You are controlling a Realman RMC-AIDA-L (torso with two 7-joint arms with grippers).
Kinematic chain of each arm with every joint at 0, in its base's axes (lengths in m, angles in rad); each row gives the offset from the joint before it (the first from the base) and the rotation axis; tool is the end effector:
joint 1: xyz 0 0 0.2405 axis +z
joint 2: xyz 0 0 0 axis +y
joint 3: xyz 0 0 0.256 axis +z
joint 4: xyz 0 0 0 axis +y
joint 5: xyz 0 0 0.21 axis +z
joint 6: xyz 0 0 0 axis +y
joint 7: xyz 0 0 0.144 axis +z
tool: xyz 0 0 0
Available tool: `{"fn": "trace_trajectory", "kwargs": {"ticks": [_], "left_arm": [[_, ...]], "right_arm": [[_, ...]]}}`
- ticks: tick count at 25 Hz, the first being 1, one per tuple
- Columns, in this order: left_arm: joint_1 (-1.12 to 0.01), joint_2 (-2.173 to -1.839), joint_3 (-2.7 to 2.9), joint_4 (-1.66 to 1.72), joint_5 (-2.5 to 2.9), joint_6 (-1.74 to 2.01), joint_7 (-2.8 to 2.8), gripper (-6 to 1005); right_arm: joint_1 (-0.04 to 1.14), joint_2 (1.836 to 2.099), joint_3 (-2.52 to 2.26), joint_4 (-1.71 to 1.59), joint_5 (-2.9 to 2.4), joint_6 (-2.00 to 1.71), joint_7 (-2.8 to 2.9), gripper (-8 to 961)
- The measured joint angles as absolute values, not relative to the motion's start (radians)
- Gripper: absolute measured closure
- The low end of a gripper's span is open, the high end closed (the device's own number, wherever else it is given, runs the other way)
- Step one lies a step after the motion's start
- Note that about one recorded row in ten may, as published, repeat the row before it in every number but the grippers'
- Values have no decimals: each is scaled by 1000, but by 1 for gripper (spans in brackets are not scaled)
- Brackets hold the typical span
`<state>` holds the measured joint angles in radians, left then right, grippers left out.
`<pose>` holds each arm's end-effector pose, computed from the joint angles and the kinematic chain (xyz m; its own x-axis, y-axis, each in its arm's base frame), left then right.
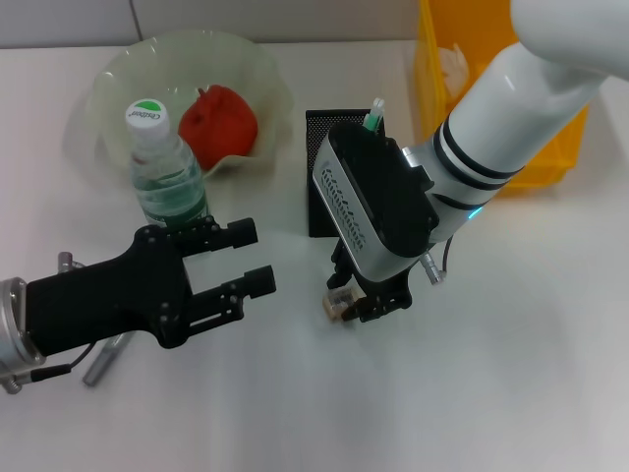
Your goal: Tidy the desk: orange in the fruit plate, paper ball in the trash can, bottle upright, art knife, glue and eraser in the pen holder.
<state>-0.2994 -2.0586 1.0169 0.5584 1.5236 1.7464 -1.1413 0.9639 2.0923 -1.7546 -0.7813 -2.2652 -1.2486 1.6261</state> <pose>-0.2679 0.2529 -0.0096 0.6446 0.2270 0.7301 0.3642 -0.9308 -0.0321 0.1318 0.3596 -0.1163 0.8403 0.3943 0.3721 0.3580 -0.9190 0.1653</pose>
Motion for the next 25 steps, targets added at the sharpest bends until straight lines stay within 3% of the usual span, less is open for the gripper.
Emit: {"fn": "trace_trajectory", "kwargs": {"ticks": [25], "left_arm": [[-300,-2062,1017,558,1523,1740,-1141,424]], "right_arm": [[948,2091,-1805,-789,-2245,-1196,1615,690]]}}
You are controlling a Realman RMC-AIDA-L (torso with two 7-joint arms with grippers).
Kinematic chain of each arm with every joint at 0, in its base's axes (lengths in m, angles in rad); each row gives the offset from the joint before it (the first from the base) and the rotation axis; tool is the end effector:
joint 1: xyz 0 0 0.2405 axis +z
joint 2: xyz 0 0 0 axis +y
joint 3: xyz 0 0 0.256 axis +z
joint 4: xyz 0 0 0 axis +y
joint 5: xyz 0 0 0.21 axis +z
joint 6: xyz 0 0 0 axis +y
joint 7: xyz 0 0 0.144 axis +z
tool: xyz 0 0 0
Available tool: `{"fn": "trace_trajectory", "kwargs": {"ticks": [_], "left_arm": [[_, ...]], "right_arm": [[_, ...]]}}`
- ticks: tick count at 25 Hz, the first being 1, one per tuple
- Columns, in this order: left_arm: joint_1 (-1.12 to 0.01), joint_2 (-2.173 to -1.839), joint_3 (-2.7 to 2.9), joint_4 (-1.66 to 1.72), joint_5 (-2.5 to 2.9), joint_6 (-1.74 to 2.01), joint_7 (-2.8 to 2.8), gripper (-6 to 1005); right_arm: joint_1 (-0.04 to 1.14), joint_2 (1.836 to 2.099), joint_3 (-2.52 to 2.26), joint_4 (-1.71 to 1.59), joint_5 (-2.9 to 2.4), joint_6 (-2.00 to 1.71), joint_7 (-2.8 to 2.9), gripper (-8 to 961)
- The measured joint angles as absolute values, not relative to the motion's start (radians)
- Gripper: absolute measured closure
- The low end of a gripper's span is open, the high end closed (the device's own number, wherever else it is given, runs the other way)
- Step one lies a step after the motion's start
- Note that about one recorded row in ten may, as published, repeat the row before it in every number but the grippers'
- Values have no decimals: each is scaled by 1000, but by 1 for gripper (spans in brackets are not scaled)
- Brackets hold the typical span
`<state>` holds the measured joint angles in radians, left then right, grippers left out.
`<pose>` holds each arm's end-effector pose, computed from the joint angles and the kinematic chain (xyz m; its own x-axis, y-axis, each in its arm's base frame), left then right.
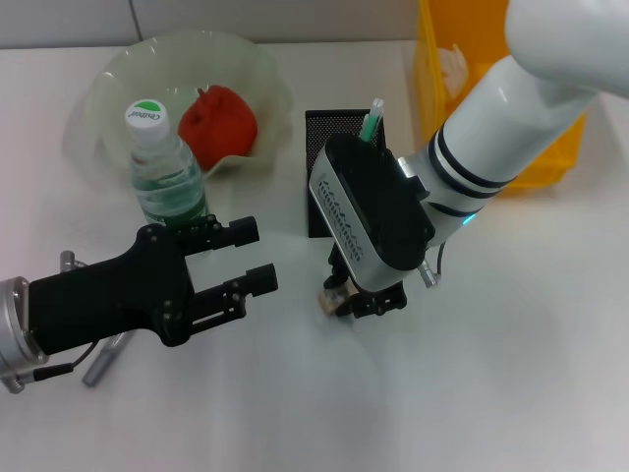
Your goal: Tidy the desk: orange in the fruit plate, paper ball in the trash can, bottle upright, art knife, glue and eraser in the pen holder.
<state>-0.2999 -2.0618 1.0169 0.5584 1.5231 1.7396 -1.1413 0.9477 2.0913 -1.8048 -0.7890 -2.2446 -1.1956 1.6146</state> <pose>-0.2676 0.2536 -0.0108 0.6441 0.2280 0.7302 0.3681 -0.9292 -0.0346 0.1342 0.3578 -0.1224 0.8293 0.4200 0.3686 0.3915 -0.9074 0.1529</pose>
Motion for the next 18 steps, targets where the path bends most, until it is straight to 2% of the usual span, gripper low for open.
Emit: {"fn": "trace_trajectory", "kwargs": {"ticks": [5,7,8,10,13,18], "left_arm": [[-301,-2064,1000,558,1521,1739,-1141,424],[-301,-2065,993,558,1521,1740,-1137,424],[-301,-2065,989,558,1521,1740,-1132,424],[-300,-2065,985,558,1521,1742,-1125,424],[-297,-2065,972,558,1521,1744,-1118,423],[-298,-2067,965,558,1522,1740,-1118,423]], "right_arm": [[881,2085,-1755,-863,-2201,-1235,1621,686],[818,2085,-1702,-936,-2200,-1258,1622,684],[742,2085,-1650,-1020,-2193,-1278,1622,683],[711,2085,-1630,-1055,-2181,-1283,1622,681],[582,2083,-1536,-1156,-2097,-1307,1614,679],[475,2085,-1393,-1167,-1942,-1305,1545,674]]}}
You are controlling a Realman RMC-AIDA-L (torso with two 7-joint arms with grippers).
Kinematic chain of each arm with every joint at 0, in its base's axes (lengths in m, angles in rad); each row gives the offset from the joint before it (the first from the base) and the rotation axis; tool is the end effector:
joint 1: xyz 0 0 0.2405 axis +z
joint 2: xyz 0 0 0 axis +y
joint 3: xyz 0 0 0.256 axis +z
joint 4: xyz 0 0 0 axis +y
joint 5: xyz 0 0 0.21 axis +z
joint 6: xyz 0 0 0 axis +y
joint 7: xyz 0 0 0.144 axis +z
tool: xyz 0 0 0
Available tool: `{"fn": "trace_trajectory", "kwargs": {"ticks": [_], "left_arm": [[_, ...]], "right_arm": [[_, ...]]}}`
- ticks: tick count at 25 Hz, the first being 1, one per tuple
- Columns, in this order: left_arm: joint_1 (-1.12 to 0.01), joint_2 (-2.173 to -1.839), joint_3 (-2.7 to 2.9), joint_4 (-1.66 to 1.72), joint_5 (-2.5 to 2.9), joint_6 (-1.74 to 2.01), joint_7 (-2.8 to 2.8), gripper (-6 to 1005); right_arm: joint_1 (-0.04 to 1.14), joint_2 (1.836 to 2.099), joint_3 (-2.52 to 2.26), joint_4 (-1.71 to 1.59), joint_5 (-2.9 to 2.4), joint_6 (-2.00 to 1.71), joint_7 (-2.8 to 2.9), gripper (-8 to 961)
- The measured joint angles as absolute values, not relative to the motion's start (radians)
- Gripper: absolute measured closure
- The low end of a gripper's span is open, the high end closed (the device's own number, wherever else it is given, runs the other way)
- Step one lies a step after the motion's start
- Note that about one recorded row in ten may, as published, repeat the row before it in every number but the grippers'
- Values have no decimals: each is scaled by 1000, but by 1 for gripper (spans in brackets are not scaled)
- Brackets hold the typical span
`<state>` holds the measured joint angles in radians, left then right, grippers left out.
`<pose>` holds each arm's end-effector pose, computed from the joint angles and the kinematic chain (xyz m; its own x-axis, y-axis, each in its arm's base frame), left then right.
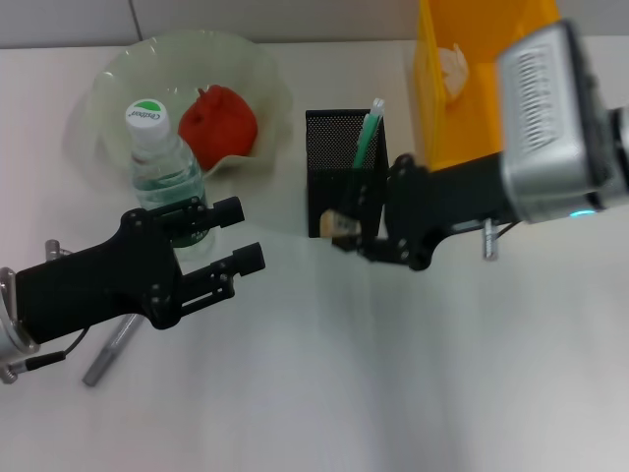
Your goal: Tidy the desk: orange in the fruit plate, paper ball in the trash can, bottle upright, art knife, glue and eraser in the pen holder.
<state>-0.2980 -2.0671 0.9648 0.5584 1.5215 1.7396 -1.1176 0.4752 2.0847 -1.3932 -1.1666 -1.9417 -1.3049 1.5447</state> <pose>-0.2697 0.2571 -0.0049 0.6328 0.1910 0.7504 0.3790 -0.9215 -0.0850 0.1658 0.3413 -0.0350 0.9854 0.0548 -0.1614 0.0195 -0.9769 -0.2130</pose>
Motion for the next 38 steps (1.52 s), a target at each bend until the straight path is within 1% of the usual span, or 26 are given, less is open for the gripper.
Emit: {"fn": "trace_trajectory", "kwargs": {"ticks": [1,2,6,10,13,15,19,20,25,38], "left_arm": [[-298,-2067,965,558,1522,1740,-1118,423],[-299,-2068,965,558,1522,1739,-1117,423],[-305,-2068,965,558,1521,1737,-1117,423],[-309,-2068,965,558,1520,1736,-1117,423],[-314,-2069,965,558,1519,1736,-1117,423],[-323,-2069,965,546,1518,1736,-1117,423],[-334,-2069,965,527,1517,1736,-1117,424],[-334,-2069,965,526,1517,1736,-1117,424],[-336,-2068,965,521,1517,1736,-1117,424],[-337,-2068,971,520,1522,1737,-1117,425]], "right_arm": [[475,2085,-1393,-1167,-1942,-1305,1545,673],[440,2085,-1354,-1141,-1840,-1298,1486,673],[398,2085,-1316,-1062,-1660,-1266,1367,669],[378,2085,-1292,-924,-1434,-1228,1208,666],[400,2083,-1274,-787,-1268,-1222,1123,663],[445,2083,-1277,-661,-1161,-1224,1077,661],[481,2085,-1273,-579,-1150,-1204,1045,658],[506,2085,-1272,-538,-1148,-1196,1029,657],[543,2082,-1279,-492,-1155,-1174,1025,652],[558,2082,-1312,-480,-1160,-1144,1021,641]]}}
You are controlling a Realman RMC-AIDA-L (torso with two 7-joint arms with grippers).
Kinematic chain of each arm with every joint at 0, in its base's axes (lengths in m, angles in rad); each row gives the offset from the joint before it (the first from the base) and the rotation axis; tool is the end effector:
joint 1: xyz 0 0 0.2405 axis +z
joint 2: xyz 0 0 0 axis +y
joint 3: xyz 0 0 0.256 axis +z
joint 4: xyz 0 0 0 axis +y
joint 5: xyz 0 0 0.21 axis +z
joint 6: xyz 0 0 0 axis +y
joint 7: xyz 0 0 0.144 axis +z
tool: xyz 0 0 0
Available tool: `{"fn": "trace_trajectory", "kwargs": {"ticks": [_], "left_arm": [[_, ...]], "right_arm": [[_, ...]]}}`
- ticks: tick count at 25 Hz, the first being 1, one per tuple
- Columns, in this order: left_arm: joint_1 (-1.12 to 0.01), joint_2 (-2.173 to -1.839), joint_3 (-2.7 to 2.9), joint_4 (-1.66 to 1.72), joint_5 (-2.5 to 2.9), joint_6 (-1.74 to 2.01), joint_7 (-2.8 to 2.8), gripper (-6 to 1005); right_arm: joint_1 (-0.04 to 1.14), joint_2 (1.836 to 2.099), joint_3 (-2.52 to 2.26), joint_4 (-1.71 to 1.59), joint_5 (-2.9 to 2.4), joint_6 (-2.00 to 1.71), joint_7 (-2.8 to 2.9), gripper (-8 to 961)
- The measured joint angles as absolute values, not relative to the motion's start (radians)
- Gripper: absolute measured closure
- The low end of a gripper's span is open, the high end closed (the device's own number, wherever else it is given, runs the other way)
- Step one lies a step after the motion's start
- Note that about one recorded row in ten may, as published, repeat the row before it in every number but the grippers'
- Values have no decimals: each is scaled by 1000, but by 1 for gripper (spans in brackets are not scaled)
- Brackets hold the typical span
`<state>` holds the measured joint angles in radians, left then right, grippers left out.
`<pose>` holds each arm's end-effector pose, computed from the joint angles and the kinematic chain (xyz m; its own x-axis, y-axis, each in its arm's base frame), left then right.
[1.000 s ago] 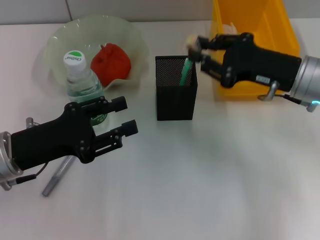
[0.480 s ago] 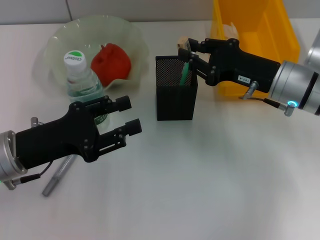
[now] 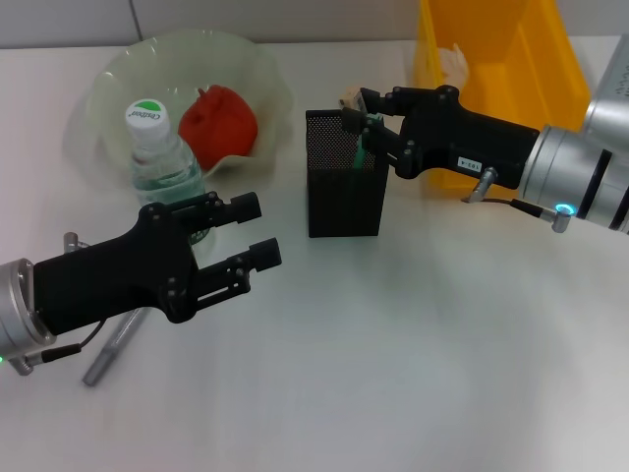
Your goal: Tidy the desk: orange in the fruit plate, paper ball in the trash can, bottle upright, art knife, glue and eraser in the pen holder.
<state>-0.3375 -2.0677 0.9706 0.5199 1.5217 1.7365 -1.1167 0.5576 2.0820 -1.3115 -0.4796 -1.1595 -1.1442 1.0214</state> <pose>-0.2625 0.2632 -0.0109 0.6257 0.2014 0.7537 0.3680 -0.9280 -0.0575 0.2148 0.3649 -0.0530 0.7549 -0.1135 -0.6459 -0.4139 -0.8465 -0.3349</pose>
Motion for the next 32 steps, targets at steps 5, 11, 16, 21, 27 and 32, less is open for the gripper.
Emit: {"fn": "trace_trajectory", "kwargs": {"ticks": [5,11,16,21,27,32], "left_arm": [[-337,-2068,968,520,1521,1738,-1117,425],[-337,-2068,972,520,1524,1740,-1116,425],[-337,-2068,972,520,1526,1743,-1115,426],[-335,-2068,973,520,1526,1741,-1115,426],[-333,-2067,973,520,1526,1739,-1115,426],[-330,-2067,973,520,1526,1739,-1115,426]], "right_arm": [[567,2082,-1312,-478,-1168,-1134,1013,636],[573,2083,-1329,-470,-1169,-1132,1004,631],[576,2081,-1339,-466,-1171,-1113,1003,627],[575,2085,-1340,-462,-1171,-1094,992,622],[571,2086,-1338,-462,-1165,-1094,977,617],[569,2087,-1338,-462,-1163,-1097,976,615]]}}
